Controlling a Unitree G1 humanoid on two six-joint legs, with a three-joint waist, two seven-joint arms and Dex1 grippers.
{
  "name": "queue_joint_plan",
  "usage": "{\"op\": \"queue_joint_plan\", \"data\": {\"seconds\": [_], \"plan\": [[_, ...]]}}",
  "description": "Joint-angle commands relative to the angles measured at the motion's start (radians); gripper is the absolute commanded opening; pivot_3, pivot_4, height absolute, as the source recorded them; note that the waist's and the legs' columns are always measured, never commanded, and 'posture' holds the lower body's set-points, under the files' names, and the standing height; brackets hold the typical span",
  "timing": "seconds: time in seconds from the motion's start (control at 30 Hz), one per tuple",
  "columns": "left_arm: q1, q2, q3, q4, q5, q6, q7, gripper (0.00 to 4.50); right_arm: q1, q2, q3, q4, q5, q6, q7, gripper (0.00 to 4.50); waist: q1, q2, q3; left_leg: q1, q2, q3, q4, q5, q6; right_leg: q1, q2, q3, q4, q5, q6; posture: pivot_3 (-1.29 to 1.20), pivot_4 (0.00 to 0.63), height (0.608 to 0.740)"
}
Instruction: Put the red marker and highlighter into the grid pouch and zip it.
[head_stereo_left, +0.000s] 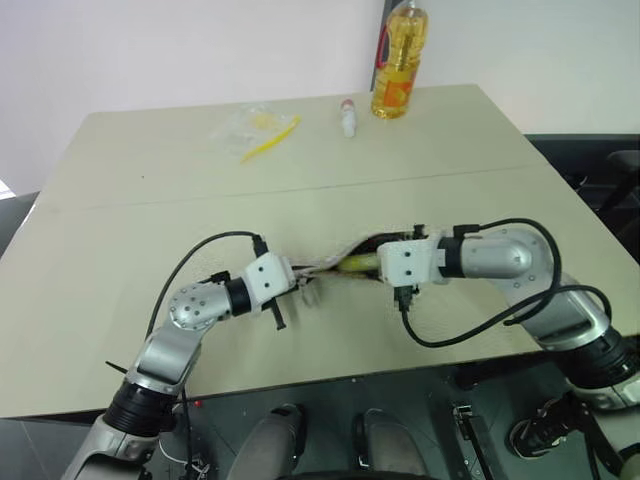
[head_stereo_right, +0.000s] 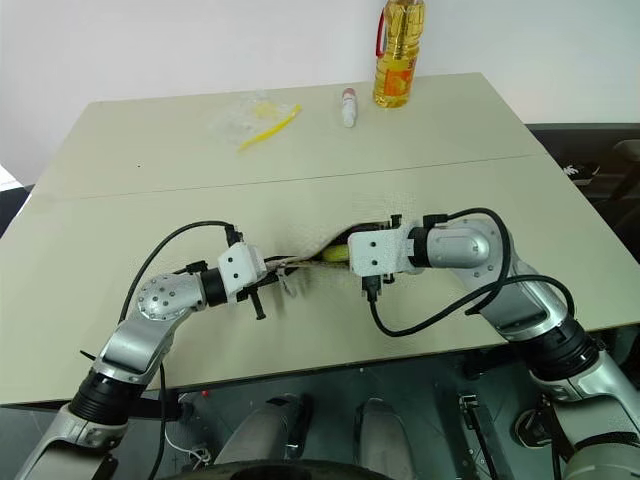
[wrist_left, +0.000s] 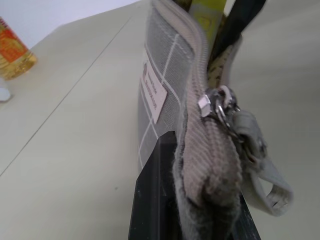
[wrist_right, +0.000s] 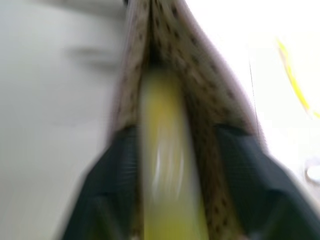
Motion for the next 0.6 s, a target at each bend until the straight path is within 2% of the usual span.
{"op": "queue_joint_plan", "data": {"seconds": [0.03, 0.07, 0.2, 0.33, 0.5, 0.6], "plan": [[0.0, -0.011, 0.021, -0.042, -0.035, 0.019, 0.013, 0.0, -0.018, -0.002, -0.083, -0.021, 0.042, 0.021, -0.002, 4.22, 0.0, 0.0, 0.0, 0.0, 0.0, 0.0, 0.0, 0.0, 0.0, 0.0, 0.0, 0.0, 0.0, 0.0, 0.0, 0.0, 0.15, 0.74], [0.001, -0.014, 0.026, -0.043, -0.039, 0.025, 0.019, 0.0, -0.02, -0.002, -0.101, -0.019, 0.058, 0.033, -0.001, 4.22, 0.0, 0.0, 0.0, 0.0, 0.0, 0.0, 0.0, 0.0, 0.0, 0.0, 0.0, 0.0, 0.0, 0.0, 0.0, 0.0, 0.15, 0.74], [0.003, -0.078, 0.074, -0.048, -0.113, 0.112, 0.081, 0.0, -0.054, 0.025, -0.289, -0.026, 0.28, 0.218, 0.006, 4.22, 0.001, 0.0, 0.0, 0.0, 0.0, 0.0, 0.0, 0.0, 0.0, 0.0, 0.0, 0.0, 0.0, 0.0, 0.0, 0.0, 0.15, 0.74], [-0.016, -0.129, 0.097, -0.049, -0.157, 0.169, 0.122, 0.0, -0.046, 0.028, -0.376, -0.054, 0.417, 0.355, 0.008, 4.22, 0.001, -0.001, 0.0, 0.0, 0.0, 0.0, 0.0, 0.0, 0.0, 0.0, 0.0, 0.0, 0.0, 0.001, 0.002, 0.0, 0.15, 0.74], [-0.077, -0.207, 0.112, -0.013, -0.192, 0.234, 0.188, 0.0, 0.029, 0.078, -0.417, -0.125, 0.579, 0.522, -0.037, 4.22, 0.001, -0.001, 0.0, 0.0, 0.0, 0.0, 0.0, 0.0, 0.0, 0.0, 0.0, 0.0, 0.0, 0.001, 0.002, 0.0, 0.15, 0.74], [-0.115, -0.272, 0.133, 0.005, -0.242, 0.279, 0.227, 0.0, 0.064, 0.157, -0.363, -0.134, 0.562, 0.58, -0.152, 4.22, -0.001, -0.001, 0.0, 0.0, 0.0, 0.0, 0.001, 0.0, 0.0, 0.0, 0.0, 0.0, 0.0, 0.001, 0.002, 0.0, 0.15, 0.74]]}}
